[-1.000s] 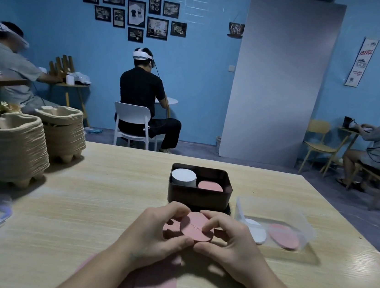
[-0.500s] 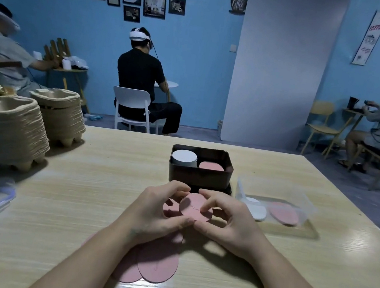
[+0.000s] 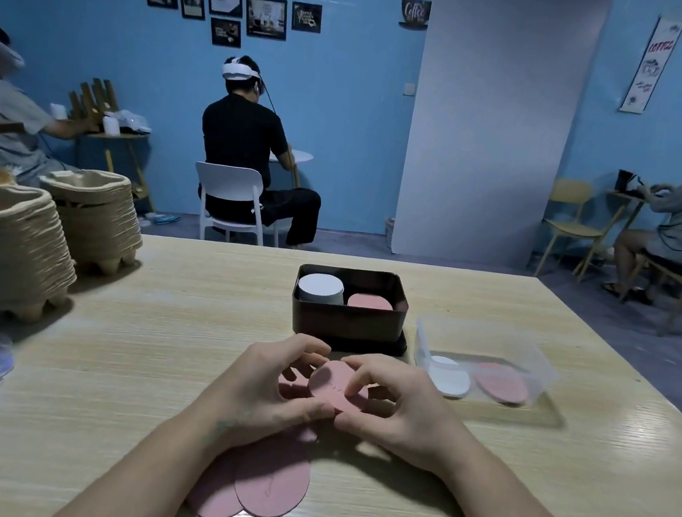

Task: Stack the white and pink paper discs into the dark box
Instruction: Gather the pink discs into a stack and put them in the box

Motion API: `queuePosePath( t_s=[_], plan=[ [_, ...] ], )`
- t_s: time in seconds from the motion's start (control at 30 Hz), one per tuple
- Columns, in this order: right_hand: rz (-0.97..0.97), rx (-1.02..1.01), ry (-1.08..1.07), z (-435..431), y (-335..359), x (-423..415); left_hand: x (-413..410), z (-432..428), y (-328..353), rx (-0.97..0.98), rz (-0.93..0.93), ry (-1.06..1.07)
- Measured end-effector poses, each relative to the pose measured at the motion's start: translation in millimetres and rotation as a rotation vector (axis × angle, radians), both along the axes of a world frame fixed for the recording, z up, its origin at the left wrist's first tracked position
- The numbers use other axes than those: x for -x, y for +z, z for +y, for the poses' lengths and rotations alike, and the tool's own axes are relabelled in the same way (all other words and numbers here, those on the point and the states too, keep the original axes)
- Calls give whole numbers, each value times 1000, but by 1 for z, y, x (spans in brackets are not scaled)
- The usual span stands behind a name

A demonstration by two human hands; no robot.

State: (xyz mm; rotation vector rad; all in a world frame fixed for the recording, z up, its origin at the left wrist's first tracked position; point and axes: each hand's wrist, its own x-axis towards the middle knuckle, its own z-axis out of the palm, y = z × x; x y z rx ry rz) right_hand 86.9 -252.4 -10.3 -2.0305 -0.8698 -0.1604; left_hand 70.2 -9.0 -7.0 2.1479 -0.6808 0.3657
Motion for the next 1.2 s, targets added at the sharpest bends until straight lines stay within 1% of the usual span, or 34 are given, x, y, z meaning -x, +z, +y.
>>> queuePosePath(
  t_s=[0.13,0.27,0.43,0.57,0.7,0.83,0.93,1.03,1.1,1.2],
  plan=[
    [14,-3,11,0,-2,-1,-1,-1,1,-40,-14,-21],
    [-7,-34,-21,0,-3,0,-1,-1,2,-44,-14,-27],
    [-43,29,-14,0,0,0,-2,-3,0,-40,-28,-25],
    [-127,118,-8,-3,9,-1,-3,-4,0,-18,-30,-33],
    [-202,160,20,-4,29,-11,-8,-5,7,7,-44,-33],
    [-273,145,12,-5,56,-25,-21,-8,28,79,-77,-33],
    [-268,110,-35,-6,75,-39,-36,-10,48,33,-160,-9],
    [-229,78,-136,-6,82,-61,-52,-5,58,-84,-246,128],
    [-207,97,-235,-6,83,-79,-62,-1,55,-155,-268,200],
    [-157,194,-352,-4,85,-103,-71,6,40,-209,-297,242]
  ],
)
